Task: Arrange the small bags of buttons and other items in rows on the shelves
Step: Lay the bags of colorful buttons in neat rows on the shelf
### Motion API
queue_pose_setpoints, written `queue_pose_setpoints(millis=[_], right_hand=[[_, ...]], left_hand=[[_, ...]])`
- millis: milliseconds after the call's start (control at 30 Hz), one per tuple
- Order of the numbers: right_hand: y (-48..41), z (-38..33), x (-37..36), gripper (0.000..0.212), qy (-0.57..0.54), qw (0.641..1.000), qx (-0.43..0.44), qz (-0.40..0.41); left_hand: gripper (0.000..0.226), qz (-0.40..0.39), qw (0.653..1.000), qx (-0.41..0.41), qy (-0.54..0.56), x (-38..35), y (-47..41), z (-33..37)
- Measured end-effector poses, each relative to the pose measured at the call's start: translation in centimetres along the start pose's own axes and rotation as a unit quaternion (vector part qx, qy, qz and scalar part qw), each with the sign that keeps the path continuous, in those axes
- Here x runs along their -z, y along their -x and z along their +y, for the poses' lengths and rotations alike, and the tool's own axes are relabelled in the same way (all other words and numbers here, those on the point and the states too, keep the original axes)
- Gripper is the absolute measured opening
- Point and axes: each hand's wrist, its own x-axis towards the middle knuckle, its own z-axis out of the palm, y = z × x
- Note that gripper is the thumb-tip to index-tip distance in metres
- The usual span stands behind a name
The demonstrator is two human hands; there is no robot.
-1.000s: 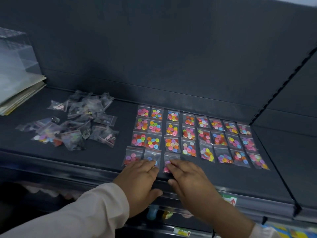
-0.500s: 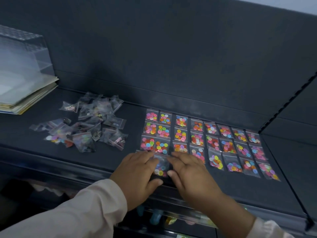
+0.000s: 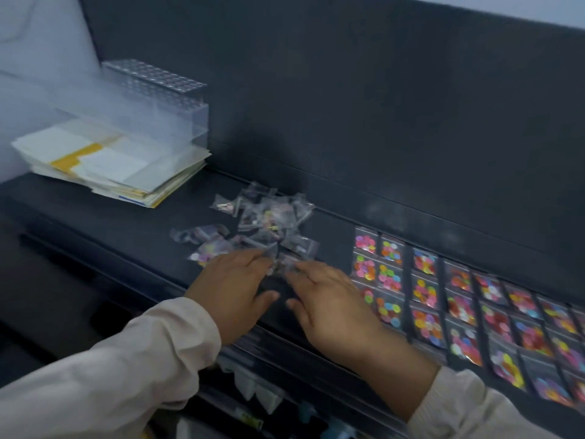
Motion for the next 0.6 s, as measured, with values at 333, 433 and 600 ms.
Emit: queue_pose_setpoints(millis=[333,433,600], right_hand=[[-8.3,-4.3,-2.5,0.059,-0.041,0.998,-0.042,-0.032],[-10.1,-4.7,-3.3,0.061,-0.022,0.994,-0.076,-0.081],[-11.8,-4.1,-3.7,0.012,-0.05,0.992,-0.101,-0.054]], left_hand=[[0.053,0.011,0.992,0.113,0.054,0.9,0.1,-8.4],[0.05,0.023,0.991,0.118,0.065,0.8,-0.4,-9.9],[0.055,-0.004,0.991,0.114,0.067,0.9,-1.9,-11.3]])
